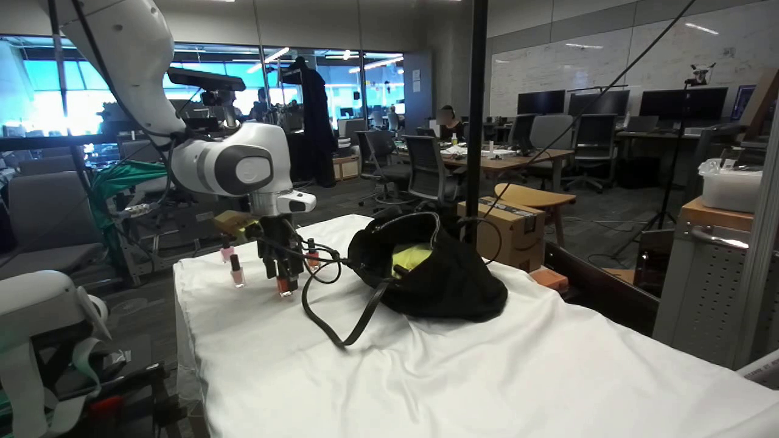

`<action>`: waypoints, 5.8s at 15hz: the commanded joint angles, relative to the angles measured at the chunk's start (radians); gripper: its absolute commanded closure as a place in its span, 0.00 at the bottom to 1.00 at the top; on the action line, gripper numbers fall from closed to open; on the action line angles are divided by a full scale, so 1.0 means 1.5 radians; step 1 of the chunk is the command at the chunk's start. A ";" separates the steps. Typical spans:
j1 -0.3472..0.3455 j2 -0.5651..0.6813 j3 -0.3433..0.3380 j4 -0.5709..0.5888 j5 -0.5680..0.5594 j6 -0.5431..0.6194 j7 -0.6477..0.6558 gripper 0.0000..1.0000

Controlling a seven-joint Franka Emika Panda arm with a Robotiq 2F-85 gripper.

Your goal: Pick up the nail polish and put them in the bag

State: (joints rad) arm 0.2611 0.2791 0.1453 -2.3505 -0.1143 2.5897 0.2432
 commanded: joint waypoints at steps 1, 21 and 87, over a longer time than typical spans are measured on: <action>0.010 -0.010 -0.015 -0.017 -0.018 0.035 0.035 0.00; 0.012 0.017 -0.027 -0.008 -0.021 0.058 0.059 0.00; -0.079 -0.003 -0.130 0.229 -0.117 -0.169 0.102 0.00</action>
State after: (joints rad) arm 0.1387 0.3832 -0.0565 -1.9110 -0.3012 2.3801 0.4522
